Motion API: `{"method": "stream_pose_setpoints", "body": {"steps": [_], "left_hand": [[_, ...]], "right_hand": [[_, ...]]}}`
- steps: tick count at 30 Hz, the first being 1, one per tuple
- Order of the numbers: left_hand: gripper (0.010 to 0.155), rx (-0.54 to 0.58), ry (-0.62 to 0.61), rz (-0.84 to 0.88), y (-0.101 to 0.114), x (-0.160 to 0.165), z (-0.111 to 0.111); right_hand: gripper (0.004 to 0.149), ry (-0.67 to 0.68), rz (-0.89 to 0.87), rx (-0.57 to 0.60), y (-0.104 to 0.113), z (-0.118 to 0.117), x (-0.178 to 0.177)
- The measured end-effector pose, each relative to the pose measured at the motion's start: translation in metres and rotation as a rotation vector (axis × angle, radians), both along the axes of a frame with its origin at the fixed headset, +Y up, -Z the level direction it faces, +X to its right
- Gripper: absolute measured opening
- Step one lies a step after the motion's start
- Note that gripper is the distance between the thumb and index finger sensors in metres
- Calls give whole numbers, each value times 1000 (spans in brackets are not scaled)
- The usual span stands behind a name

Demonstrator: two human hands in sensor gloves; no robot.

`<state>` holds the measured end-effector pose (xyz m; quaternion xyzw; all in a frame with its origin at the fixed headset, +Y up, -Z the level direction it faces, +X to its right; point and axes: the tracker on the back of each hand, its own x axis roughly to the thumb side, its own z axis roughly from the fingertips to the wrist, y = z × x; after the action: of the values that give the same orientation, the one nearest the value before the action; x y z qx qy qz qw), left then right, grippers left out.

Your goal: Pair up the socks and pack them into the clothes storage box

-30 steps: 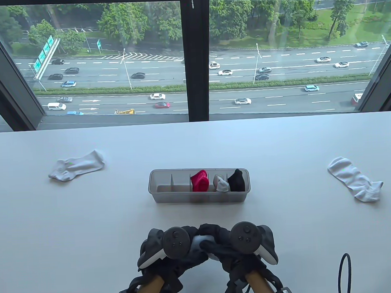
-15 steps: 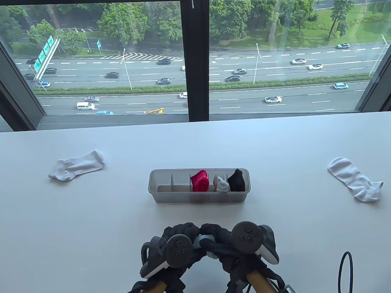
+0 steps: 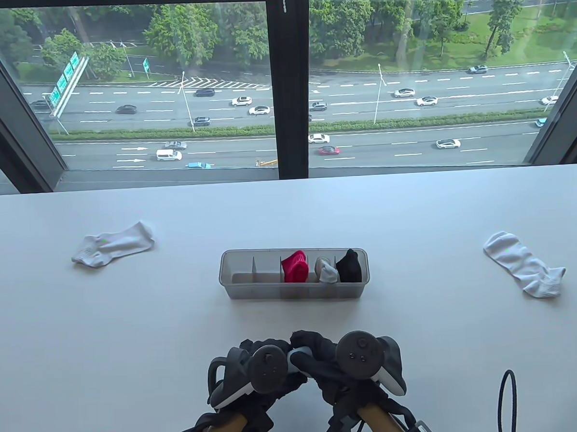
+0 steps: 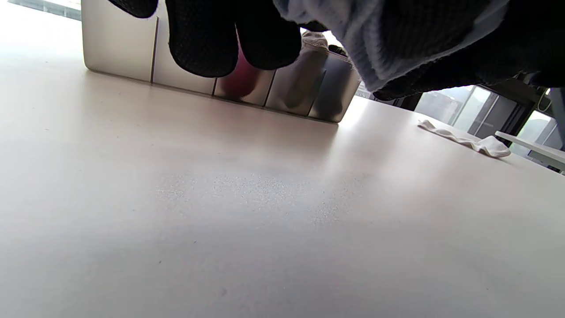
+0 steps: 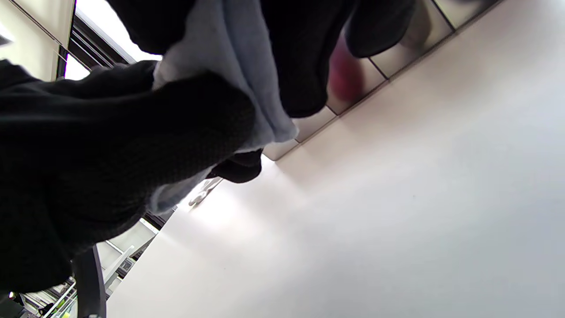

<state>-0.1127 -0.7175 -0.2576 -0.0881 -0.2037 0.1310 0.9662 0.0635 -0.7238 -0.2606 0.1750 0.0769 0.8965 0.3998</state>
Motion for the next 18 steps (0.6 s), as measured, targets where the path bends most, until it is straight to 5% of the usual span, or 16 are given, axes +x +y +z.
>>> {"method": "stream_pose_setpoints", "body": {"steps": [5,10,18], "left_hand": [[53,-43,-17,48,-1,-7,-1],[73,19,24,25,0,-3,1],[72,32,6,5,2,2,4]], "right_hand": [[65,175,-19,-23,1,2,0],[54,5,51,66,5,0,6],[54,-95,25,61,7,3,3]]}}
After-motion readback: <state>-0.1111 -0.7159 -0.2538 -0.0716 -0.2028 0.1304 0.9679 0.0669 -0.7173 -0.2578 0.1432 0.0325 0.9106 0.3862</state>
